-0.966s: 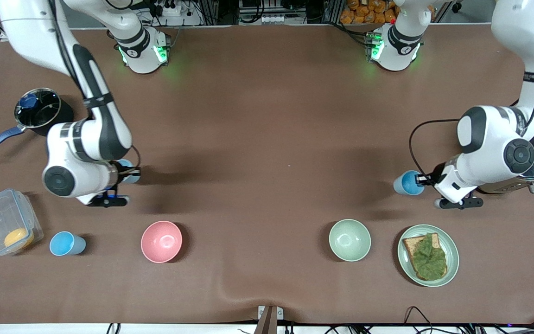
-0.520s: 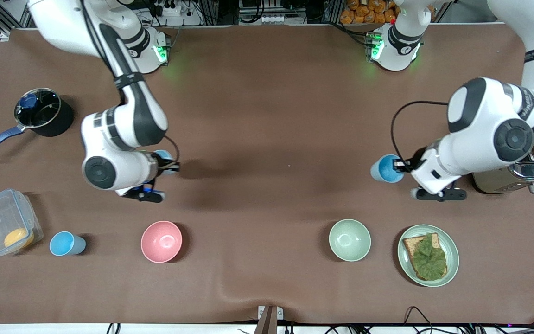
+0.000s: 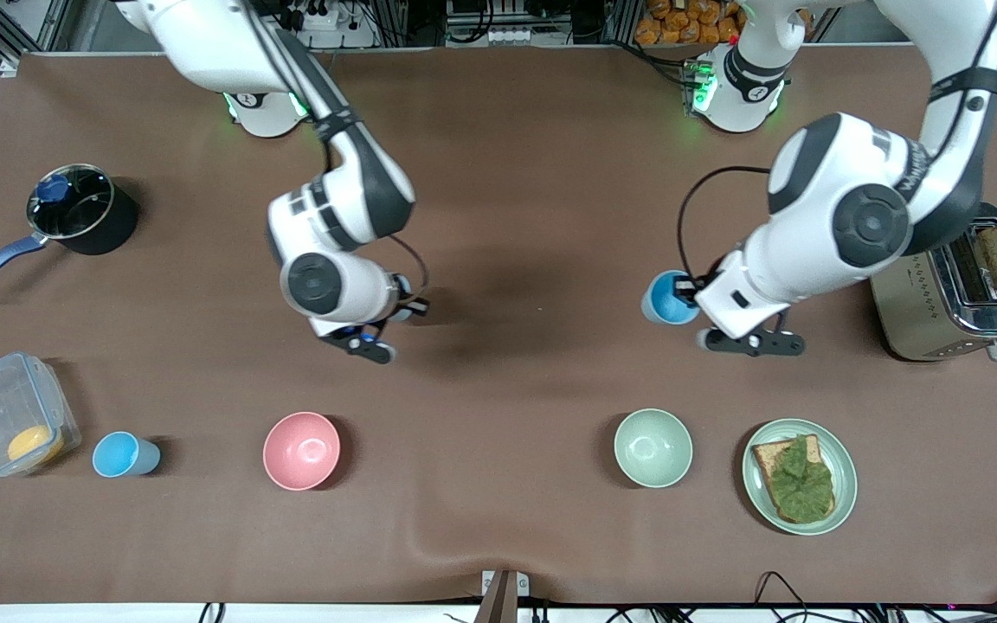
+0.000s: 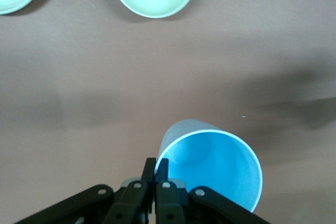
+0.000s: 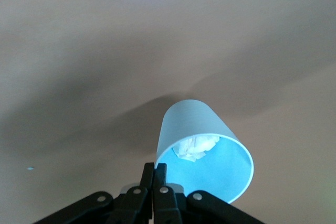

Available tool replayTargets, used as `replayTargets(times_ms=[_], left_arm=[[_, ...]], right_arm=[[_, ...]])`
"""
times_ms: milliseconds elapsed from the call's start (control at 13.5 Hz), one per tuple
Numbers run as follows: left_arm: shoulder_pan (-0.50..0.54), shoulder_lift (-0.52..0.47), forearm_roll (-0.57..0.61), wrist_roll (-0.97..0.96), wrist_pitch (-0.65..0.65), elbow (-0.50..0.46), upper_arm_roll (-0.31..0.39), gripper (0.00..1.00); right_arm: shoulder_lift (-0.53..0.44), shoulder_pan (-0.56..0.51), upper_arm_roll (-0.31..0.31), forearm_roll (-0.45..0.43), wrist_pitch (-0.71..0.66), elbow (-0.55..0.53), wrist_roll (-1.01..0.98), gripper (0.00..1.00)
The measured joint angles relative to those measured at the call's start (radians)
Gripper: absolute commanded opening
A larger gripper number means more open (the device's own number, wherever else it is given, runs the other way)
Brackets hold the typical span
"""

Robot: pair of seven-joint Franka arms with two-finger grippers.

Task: Stack blue cups with both arms
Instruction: 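Set the right cup down mid-table while the left gripper carries its cup, then withdraw the right arm while the left gripper moves above the placed cup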

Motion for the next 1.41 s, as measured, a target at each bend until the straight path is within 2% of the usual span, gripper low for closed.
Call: replayTargets(times_ms=[297, 446, 743, 966, 1264, 1412], left_arm=[[-0.038, 0.0, 0.0, -0.052, -0.056, 0.042, 0.0, 0.0], [-0.04, 0.0, 0.0, -0.055, -0.069, 0.056, 0.0, 0.0], [-0.057, 0.004, 0.0, -0.057, -0.072, 0.057, 0.001, 0.0], [-0.06, 0.006, 0.0, -0.057, -0.072, 0.057, 0.001, 0.0], [-0.095, 0.007, -0.001, -0.154, -0.073, 0.057, 0.001, 0.0], [-0.152, 0.009, -0.002, -0.246, -0.073, 0.061, 0.0, 0.0]], right_arm=[[0.063, 0.064, 0.0, 0.0, 0.114, 0.022, 0.105, 0.0], [0.079, 0.082, 0.0, 0.0, 0.13, 0.025, 0.119, 0.99], [0.078, 0.081, -0.009, 0.0, 0.114, 0.061, 0.121, 1.0], [0.057, 0.026, -0.027, 0.0, -0.07, 0.155, 0.088, 1.0], [-0.014, -0.156, -0.037, -0.008, -0.333, 0.203, -0.235, 1.0], [-0.039, -0.25, -0.04, -0.071, -0.404, 0.203, -0.418, 1.0]])
